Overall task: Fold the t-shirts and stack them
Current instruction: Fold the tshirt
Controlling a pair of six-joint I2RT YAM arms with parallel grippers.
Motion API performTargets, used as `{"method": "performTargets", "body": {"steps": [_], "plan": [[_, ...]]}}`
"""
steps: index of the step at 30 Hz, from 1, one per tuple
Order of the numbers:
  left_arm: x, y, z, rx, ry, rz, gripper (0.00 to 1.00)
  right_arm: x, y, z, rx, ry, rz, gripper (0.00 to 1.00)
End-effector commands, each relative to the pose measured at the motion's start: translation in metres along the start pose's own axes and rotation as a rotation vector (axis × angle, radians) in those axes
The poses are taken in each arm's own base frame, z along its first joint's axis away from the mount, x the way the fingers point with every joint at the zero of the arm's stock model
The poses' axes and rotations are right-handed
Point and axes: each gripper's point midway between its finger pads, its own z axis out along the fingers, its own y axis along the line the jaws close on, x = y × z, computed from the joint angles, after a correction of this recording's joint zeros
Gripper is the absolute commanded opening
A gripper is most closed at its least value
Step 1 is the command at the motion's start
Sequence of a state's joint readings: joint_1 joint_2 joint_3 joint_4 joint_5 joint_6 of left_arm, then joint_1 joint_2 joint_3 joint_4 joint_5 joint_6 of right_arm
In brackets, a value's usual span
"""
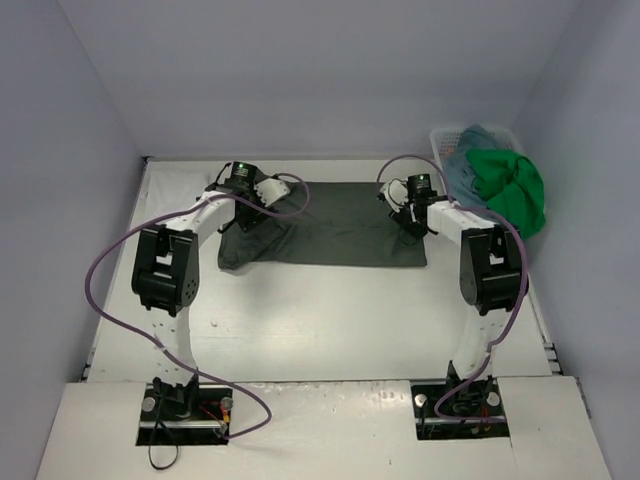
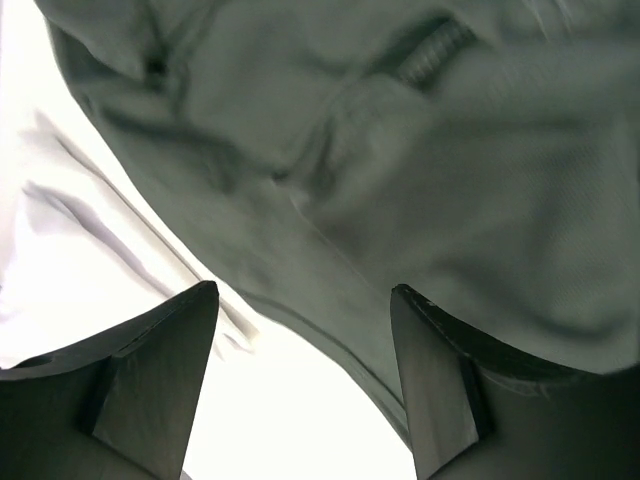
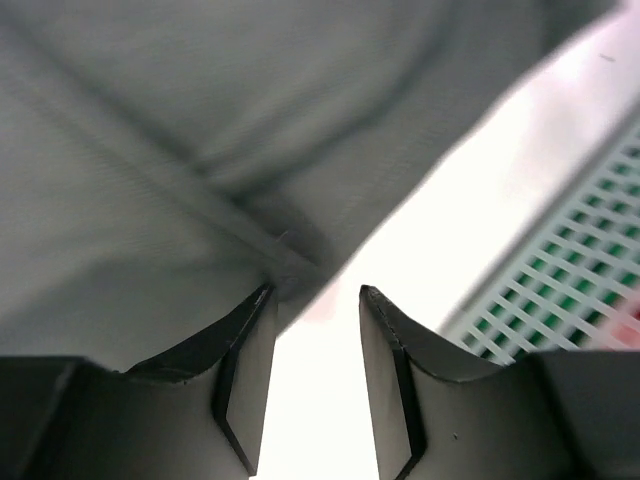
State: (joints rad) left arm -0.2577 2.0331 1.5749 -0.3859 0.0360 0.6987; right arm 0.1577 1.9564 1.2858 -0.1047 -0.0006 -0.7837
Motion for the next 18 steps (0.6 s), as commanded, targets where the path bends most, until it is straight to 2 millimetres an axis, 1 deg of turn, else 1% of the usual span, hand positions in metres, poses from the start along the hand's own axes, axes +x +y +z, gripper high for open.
{"method": "performTargets", "body": {"steps": [1, 4, 5, 6, 8, 9, 10, 11, 13, 14, 15, 16, 17, 18], "plan": [[-0.025, 0.029, -0.052, -0.109, -0.108, -0.031, 0.64, -0.027, -0.054, -0.040, 0.219, -0.088, 0.120, 0.36], [-0.020, 0.023, -0.060, -0.103, -0.116, -0.056, 0.61, -0.040, -0.071, -0.053, 0.285, -0.133, 0.177, 0.36], [-0.021, 0.018, -0.061, -0.091, -0.125, -0.069, 0.60, -0.048, -0.077, -0.058, 0.300, -0.156, 0.199, 0.36], [-0.019, 0.014, -0.063, -0.081, -0.129, -0.081, 0.60, -0.052, -0.079, -0.061, 0.298, -0.173, 0.206, 0.36], [-0.018, 0.006, -0.065, -0.057, -0.136, -0.117, 0.57, -0.066, -0.076, -0.065, 0.257, -0.222, 0.225, 0.36], [-0.017, 0.000, -0.066, -0.034, -0.143, -0.128, 0.56, -0.070, -0.066, -0.065, 0.208, -0.224, 0.218, 0.32], [-0.017, -0.005, -0.066, -0.021, -0.142, -0.142, 0.55, -0.081, -0.050, -0.064, 0.115, -0.264, 0.200, 0.28], [-0.016, -0.008, -0.069, -0.012, -0.143, -0.146, 0.53, -0.082, -0.037, -0.064, 0.072, -0.258, 0.196, 0.17], [-0.010, -0.017, -0.067, 0.009, -0.134, -0.151, 0.51, -0.090, -0.010, -0.061, 0.000, -0.259, 0.150, 0.06], [-0.009, -0.020, -0.068, 0.014, -0.136, -0.152, 0.49, -0.087, 0.002, -0.057, -0.025, -0.235, 0.131, 0.00], [-0.009, -0.023, -0.067, 0.026, -0.140, -0.153, 0.40, -0.083, 0.015, -0.053, -0.047, -0.215, 0.110, 0.00], [-0.004, -0.030, -0.065, 0.045, -0.129, -0.154, 0.35, -0.086, 0.029, -0.051, -0.070, -0.214, 0.084, 0.00], [-0.002, -0.033, -0.062, 0.058, -0.124, -0.157, 0.31, -0.082, 0.036, -0.048, -0.087, -0.201, 0.073, 0.00], [-0.001, -0.038, -0.060, 0.079, -0.123, -0.162, 0.24, -0.077, 0.046, -0.044, -0.108, -0.184, 0.066, 0.00]]}}
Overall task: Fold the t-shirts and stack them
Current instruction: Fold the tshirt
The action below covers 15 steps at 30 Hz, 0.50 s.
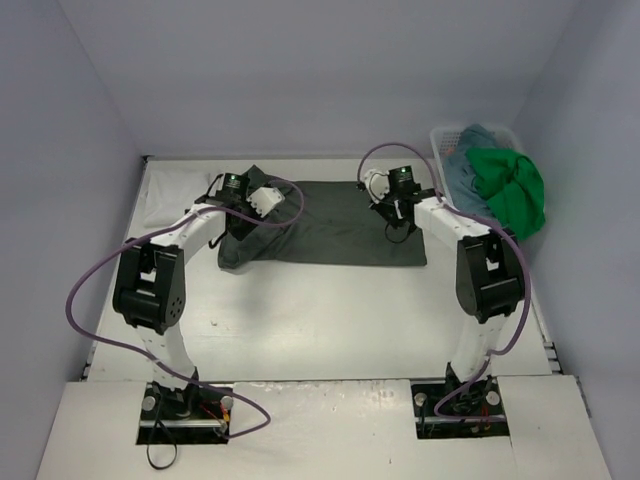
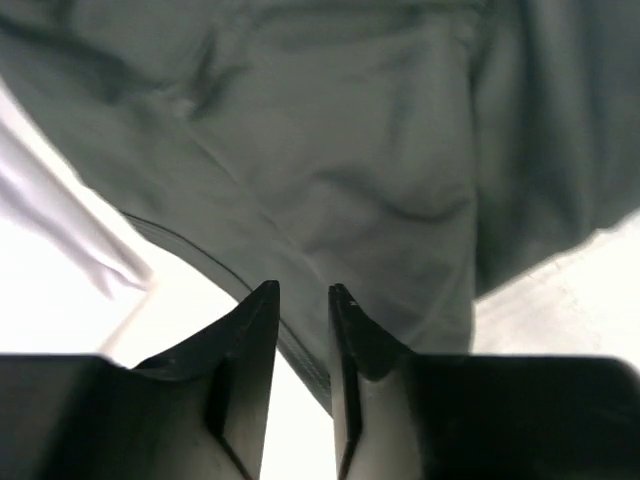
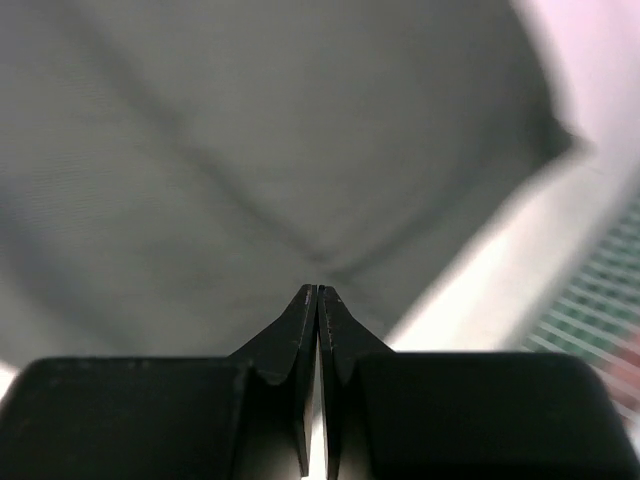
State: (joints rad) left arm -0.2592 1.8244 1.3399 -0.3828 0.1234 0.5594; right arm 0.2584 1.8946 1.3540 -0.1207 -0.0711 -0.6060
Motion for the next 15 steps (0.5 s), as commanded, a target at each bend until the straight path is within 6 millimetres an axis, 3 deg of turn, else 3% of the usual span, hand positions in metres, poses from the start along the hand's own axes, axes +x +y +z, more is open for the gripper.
{"method": "performTargets", "body": {"steps": [1, 6, 15], "plan": [[-0.017, -0.004, -0.017, 0.025, -0.065, -0.034, 0.20, -0.001, 0.037, -0.008, -0.101, 0.000, -0.036, 0.00], [-0.004, -0.023, -0.002, 0.102, -0.031, -0.063, 0.05, 0.021, 0.062, 0.002, -0.182, 0.055, -0.037, 0.00], [0.018, -0.049, 0.006, 0.206, 0.040, -0.081, 0.04, 0.053, 0.086, 0.007, -0.255, 0.144, -0.051, 0.00]]}}
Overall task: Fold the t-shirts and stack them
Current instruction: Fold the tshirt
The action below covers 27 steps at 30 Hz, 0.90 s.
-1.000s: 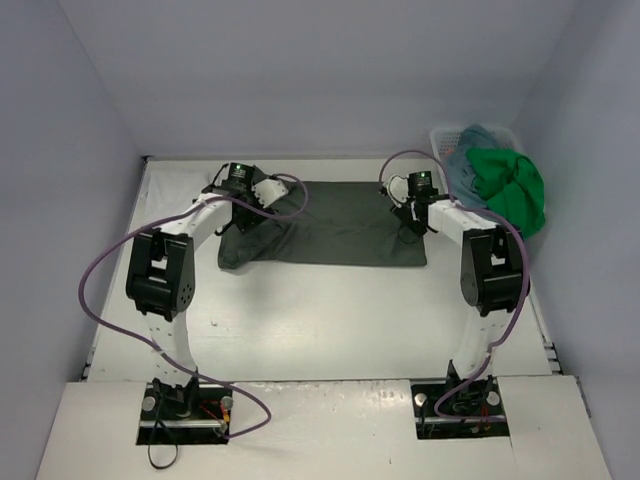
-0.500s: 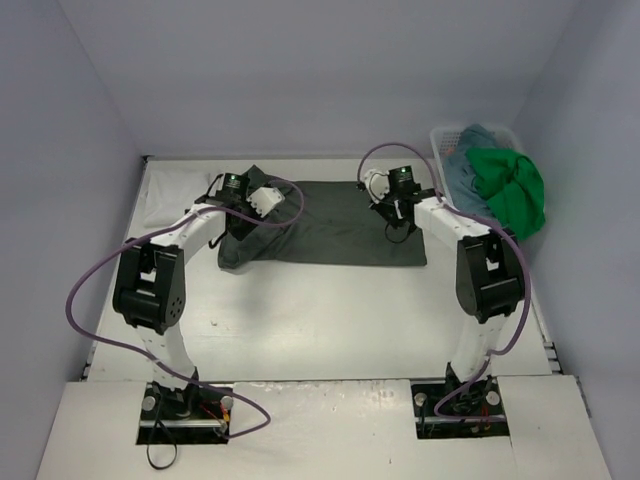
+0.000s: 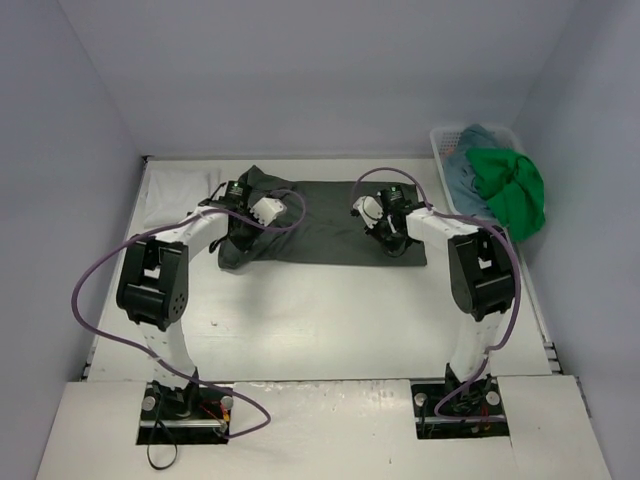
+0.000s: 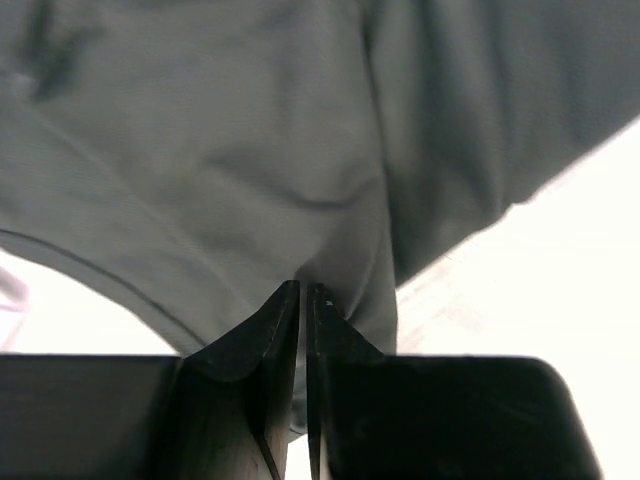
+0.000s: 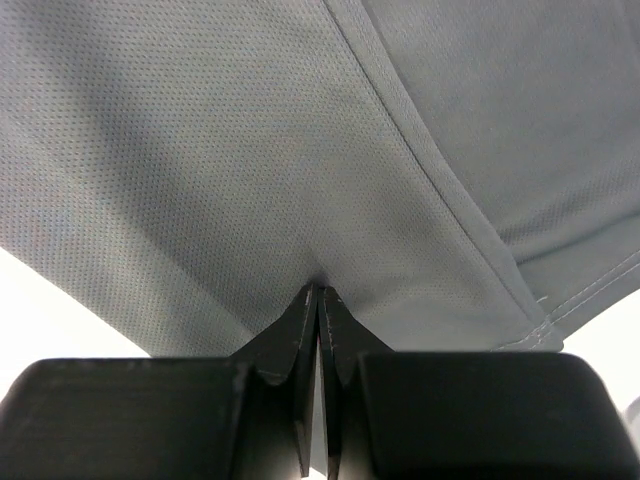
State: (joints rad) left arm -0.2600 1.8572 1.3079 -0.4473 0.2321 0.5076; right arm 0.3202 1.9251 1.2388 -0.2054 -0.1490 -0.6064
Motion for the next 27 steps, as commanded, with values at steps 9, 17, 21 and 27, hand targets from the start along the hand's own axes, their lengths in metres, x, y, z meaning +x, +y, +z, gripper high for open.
{"method": "performTargets", "body": {"steps": [9, 17, 21, 27], "plan": [[0.040, -0.028, 0.016, 0.160, 0.207, -0.033, 0.01, 0.036, 0.036, 0.002, -0.123, 0.104, -0.034, 0.00], [0.063, -0.047, 0.012, 0.243, 0.301, -0.047, 0.00, 0.066, 0.059, -0.004, -0.194, 0.178, -0.055, 0.00], [0.073, -0.057, -0.002, 0.294, 0.343, -0.027, 0.00, 0.079, 0.068, -0.010, -0.221, 0.204, -0.084, 0.00], [0.101, -0.082, -0.035, 0.445, 0.487, 0.016, 0.00, 0.092, 0.086, -0.023, -0.269, 0.215, -0.125, 0.00]]}}
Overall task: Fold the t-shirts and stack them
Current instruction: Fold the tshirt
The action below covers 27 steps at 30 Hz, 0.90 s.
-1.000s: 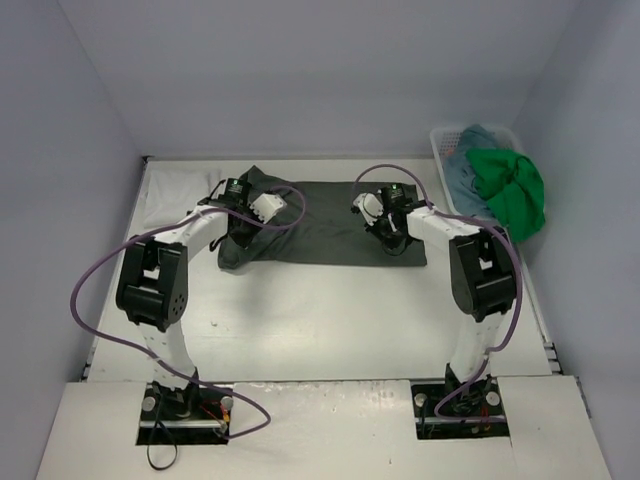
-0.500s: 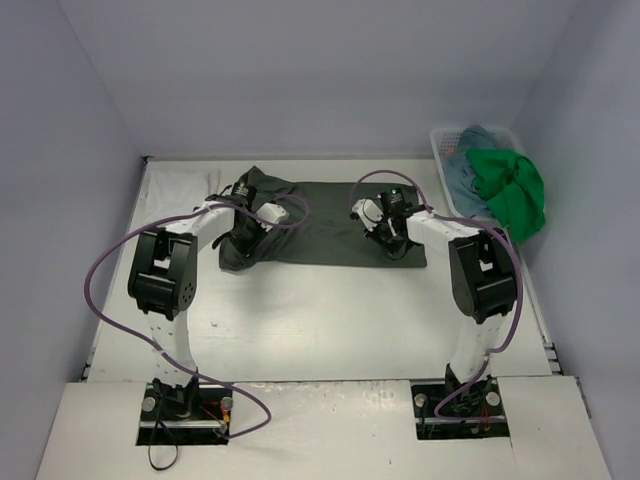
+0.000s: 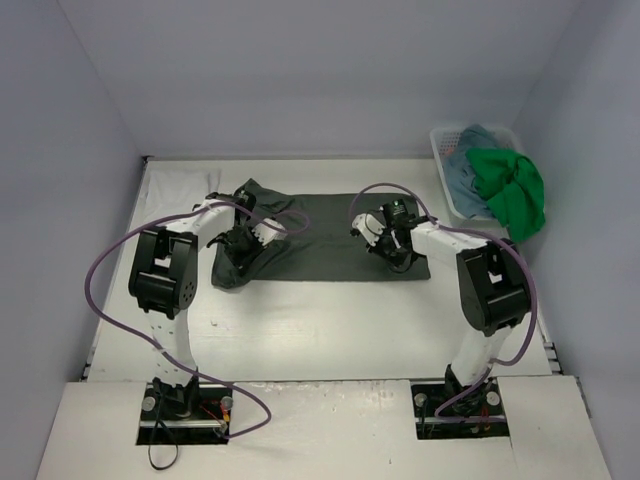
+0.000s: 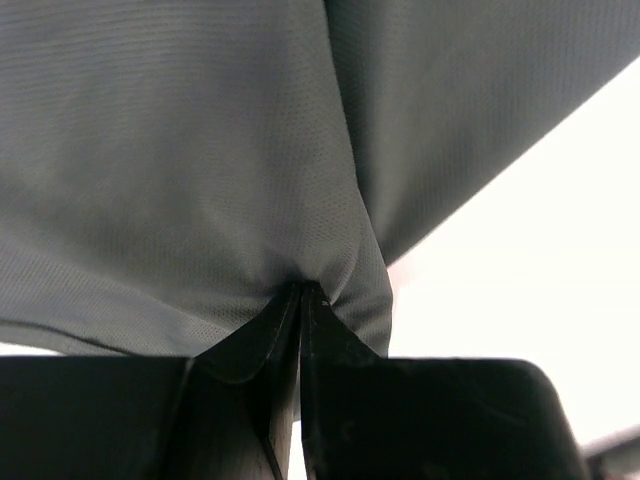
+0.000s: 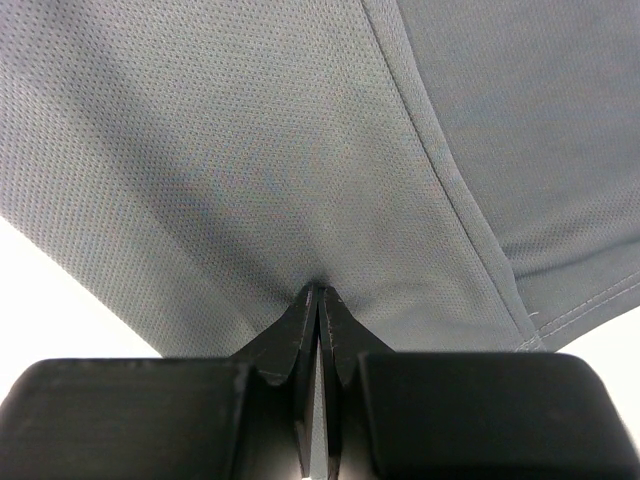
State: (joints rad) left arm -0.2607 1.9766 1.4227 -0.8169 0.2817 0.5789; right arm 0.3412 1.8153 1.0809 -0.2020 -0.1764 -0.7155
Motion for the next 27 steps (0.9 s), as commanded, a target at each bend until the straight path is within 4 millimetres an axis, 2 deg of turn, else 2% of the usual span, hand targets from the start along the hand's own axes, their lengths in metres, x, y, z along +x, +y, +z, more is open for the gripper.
{"method": "performTargets", "body": {"steps": [1, 4, 6, 9, 10, 12, 13, 16, 18, 21, 23, 25, 26, 27], "plan": [[0.062, -0.047, -0.009, 0.199, 0.245, 0.021, 0.00, 0.058, 0.070, -0.007, -0.236, 0.186, -0.006, 0.00], [0.080, -0.056, -0.012, 0.224, 0.298, 0.049, 0.00, 0.064, 0.080, -0.011, -0.253, 0.195, -0.023, 0.00], [0.085, -0.059, -0.014, 0.230, 0.308, 0.063, 0.00, 0.067, 0.083, -0.013, -0.258, 0.197, -0.027, 0.00], [0.075, -0.057, -0.022, 0.216, 0.255, 0.075, 0.00, 0.068, 0.083, -0.015, -0.255, 0.196, -0.027, 0.01], [0.067, -0.057, -0.028, 0.204, 0.217, 0.072, 0.01, 0.065, 0.081, -0.016, -0.248, 0.189, -0.022, 0.02], [0.041, -0.056, -0.041, 0.199, 0.108, 0.067, 0.00, 0.057, 0.076, -0.020, -0.226, 0.165, -0.022, 0.11], [0.030, -0.056, -0.050, 0.187, 0.061, 0.060, 0.00, 0.049, 0.070, -0.025, -0.207, 0.142, -0.022, 0.22], [-0.007, -0.048, -0.080, 0.134, -0.081, 0.058, 0.01, 0.035, 0.058, -0.033, -0.162, 0.106, -0.025, 0.36], [-0.030, -0.043, -0.101, 0.097, -0.164, 0.069, 0.04, 0.022, 0.046, -0.041, -0.125, 0.075, -0.025, 0.38], [-0.052, -0.037, -0.132, 0.037, -0.257, 0.082, 0.12, 0.002, 0.032, -0.056, -0.074, 0.014, -0.033, 0.51], [-0.062, -0.032, -0.145, 0.001, -0.299, 0.085, 0.23, -0.013, 0.021, -0.068, -0.041, -0.036, -0.039, 0.53], [-0.070, -0.027, -0.157, -0.033, -0.338, 0.100, 0.23, -0.024, 0.013, -0.074, -0.026, -0.072, -0.034, 0.56], [-0.078, -0.020, -0.161, -0.066, -0.370, 0.101, 0.29, -0.033, 0.005, -0.079, -0.007, -0.100, -0.026, 0.56], [-0.081, -0.015, -0.164, -0.097, -0.384, 0.077, 0.30, -0.036, -0.005, -0.081, 0.009, -0.116, -0.009, 0.57]]}}
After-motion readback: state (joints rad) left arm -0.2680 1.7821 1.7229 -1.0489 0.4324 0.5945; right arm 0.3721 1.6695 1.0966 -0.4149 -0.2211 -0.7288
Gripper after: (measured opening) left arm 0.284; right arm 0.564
